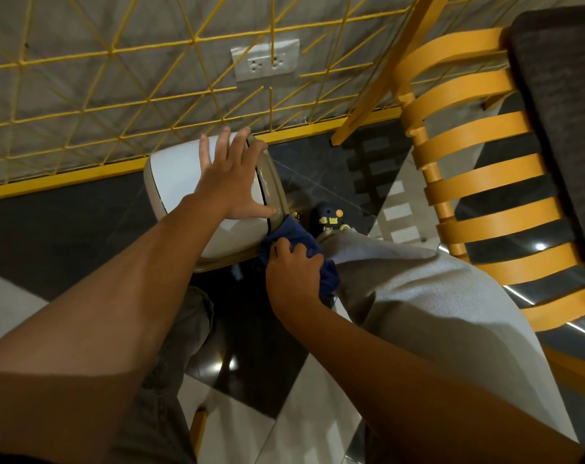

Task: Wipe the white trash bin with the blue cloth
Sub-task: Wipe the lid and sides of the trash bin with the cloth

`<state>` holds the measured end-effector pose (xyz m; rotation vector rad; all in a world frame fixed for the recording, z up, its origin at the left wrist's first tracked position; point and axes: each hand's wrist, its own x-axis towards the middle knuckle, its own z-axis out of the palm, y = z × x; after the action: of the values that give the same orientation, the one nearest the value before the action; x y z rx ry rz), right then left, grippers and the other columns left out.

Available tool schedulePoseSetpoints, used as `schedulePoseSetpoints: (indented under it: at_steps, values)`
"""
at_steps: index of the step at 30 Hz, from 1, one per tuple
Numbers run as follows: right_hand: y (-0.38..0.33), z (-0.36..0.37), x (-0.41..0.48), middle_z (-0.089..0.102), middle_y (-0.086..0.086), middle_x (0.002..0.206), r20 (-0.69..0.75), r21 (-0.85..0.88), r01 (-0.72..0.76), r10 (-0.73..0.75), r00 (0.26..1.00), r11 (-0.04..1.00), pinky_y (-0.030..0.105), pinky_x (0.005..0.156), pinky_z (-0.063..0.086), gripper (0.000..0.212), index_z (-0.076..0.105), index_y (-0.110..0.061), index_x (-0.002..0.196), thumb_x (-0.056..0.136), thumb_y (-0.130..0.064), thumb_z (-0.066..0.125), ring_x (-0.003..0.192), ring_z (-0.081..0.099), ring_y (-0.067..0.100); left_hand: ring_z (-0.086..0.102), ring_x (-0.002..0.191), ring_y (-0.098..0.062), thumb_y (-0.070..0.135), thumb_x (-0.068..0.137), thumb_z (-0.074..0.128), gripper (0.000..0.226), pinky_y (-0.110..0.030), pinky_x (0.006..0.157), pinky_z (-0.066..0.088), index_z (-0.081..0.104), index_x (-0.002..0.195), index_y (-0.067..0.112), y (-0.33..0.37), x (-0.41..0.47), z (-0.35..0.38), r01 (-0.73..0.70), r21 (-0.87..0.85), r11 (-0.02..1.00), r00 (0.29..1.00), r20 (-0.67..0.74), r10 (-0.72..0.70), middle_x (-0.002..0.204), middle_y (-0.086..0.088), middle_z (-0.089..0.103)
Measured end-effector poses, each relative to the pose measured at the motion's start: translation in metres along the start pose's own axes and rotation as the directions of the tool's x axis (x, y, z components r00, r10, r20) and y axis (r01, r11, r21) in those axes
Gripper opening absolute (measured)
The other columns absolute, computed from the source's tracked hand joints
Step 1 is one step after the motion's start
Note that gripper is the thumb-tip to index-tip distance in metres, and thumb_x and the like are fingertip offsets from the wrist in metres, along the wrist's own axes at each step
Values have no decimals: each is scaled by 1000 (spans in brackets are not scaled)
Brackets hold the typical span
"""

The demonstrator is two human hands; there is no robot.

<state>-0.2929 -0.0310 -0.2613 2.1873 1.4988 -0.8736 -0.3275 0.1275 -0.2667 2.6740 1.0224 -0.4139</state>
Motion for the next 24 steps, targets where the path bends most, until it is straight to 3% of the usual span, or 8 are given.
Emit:
schedulePoseSetpoints:
  at_steps: [5,9,12,15,17,19,21,24]
  values:
    - [4,-1,1,38,12,136,-4,98,-39,40,999,994,50,103,33,41,38,-8,134,96,-22,45,122,41,32,-4,143,-35,64,63,68,107,-58,112,-5,14,144,20,-1,0,-1,-6,-5,1000,1000,-2,6,156,-9,2]
    - [21,-6,10,40,12,134,-40,244,-104,117,992,964,48,96,36,35,40,-11,131,97,-17,39,120,41,33,-5,143,-35,65,63,67,107,-58,112,-5,14,144,20,-1,0,0,-3,2,1000,1000,1,3,156,-9,1]
    - [46,-8,19,35,15,139,-23,370,-160,181,983,915,51,95,38,49,33,-17,140,92,-9,37,124,37,37,-5,143,-35,67,63,66,107,-58,112,-5,13,144,21,-2,0,0,-3,7,1000,1000,7,2,156,-9,1]
    - [54,-3,25,40,15,138,81,686,-277,307,948,673,38,95,40,53,36,-18,140,89,-8,42,123,43,34,-4,143,-35,67,63,65,107,-58,112,-4,13,144,22,-1,1,1,-4,8,1000,1000,5,4,156,-9,1]
    - [46,-1,24,53,17,128,105,837,-263,331,938,479,33,93,41,40,49,-14,130,90,-10,46,116,51,31,-5,143,-35,67,63,65,107,-58,112,-4,13,144,22,-2,1,1,-8,9,1000,1000,5,8,156,-9,1]
    - [35,1,18,59,16,118,102,897,-217,299,949,385,33,90,42,30,54,-10,122,93,-12,48,110,55,28,-5,143,-35,66,63,66,107,-58,112,-5,13,144,21,-3,-1,1,-18,4,1000,1000,6,18,156,-9,1]
    - [24,6,14,56,18,119,44,861,-148,218,975,486,31,88,41,28,53,-10,121,94,-15,47,106,55,28,-5,143,-35,65,63,66,106,-58,112,-5,13,144,21,-5,-3,0,-39,7,999,999,7,39,156,-10,1]
    - [11,16,3,40,16,134,30,496,-82,78,997,865,37,93,40,49,33,-15,140,94,-21,50,116,45,31,-4,143,-34,65,63,66,106,-58,112,-6,14,144,20,-9,-7,2,-87,20,996,996,4,87,156,-9,3]
